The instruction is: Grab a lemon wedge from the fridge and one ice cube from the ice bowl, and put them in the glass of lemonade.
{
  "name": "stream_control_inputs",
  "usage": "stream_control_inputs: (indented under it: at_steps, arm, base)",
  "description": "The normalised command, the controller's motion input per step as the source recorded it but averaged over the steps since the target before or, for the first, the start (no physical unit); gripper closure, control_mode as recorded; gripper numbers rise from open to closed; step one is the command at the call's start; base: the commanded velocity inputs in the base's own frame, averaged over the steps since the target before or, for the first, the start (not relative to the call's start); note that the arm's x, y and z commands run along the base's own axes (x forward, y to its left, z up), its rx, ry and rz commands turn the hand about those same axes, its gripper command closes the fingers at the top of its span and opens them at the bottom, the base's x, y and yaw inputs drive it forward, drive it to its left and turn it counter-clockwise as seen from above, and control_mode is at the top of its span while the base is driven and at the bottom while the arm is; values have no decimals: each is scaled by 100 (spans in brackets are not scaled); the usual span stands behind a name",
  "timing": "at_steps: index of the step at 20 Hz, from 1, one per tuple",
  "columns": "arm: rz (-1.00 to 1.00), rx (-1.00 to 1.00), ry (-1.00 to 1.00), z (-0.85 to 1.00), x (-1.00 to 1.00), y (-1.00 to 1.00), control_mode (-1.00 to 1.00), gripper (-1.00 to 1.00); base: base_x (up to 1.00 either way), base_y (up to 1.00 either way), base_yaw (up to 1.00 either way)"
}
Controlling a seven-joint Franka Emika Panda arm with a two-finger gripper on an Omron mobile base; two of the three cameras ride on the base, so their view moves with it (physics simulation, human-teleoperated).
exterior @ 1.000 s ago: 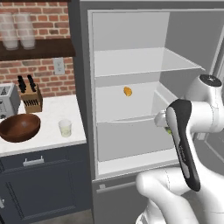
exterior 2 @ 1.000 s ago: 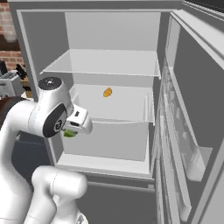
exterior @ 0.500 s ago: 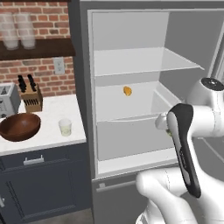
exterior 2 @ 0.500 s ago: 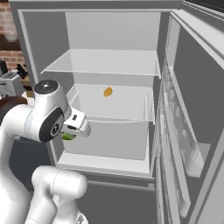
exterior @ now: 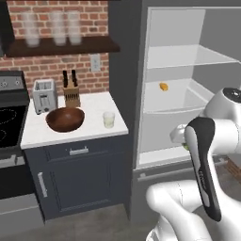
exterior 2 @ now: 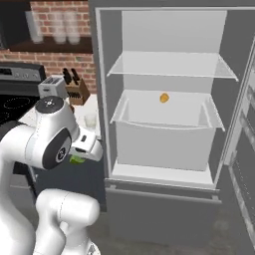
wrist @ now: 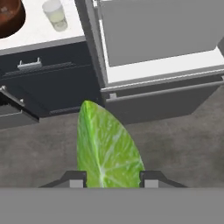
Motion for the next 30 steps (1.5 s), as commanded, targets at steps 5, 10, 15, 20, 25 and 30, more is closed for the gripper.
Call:
stream_control_inputs:
  at_steps: [5, 10, 15, 20, 25, 30]
  arm:
    - [0, 0, 0, 0, 0, 0, 100, 100]
    - [0, 0, 0, 0, 0, 0, 100, 100]
    - [0, 0, 0, 0, 0, 0, 100, 100]
    - [0, 0, 0, 0, 0, 0, 100, 100]
    - [0, 0, 0, 0, 0, 0, 100, 100]
    - [0, 0, 0, 0, 0, 0, 100, 100]
  base:
    - [20, 100, -13]
    - [33, 67, -27]
    - [43, 44, -28]
    - [50, 18, -17]
    - [56, 39, -11]
    - [40, 50, -13]
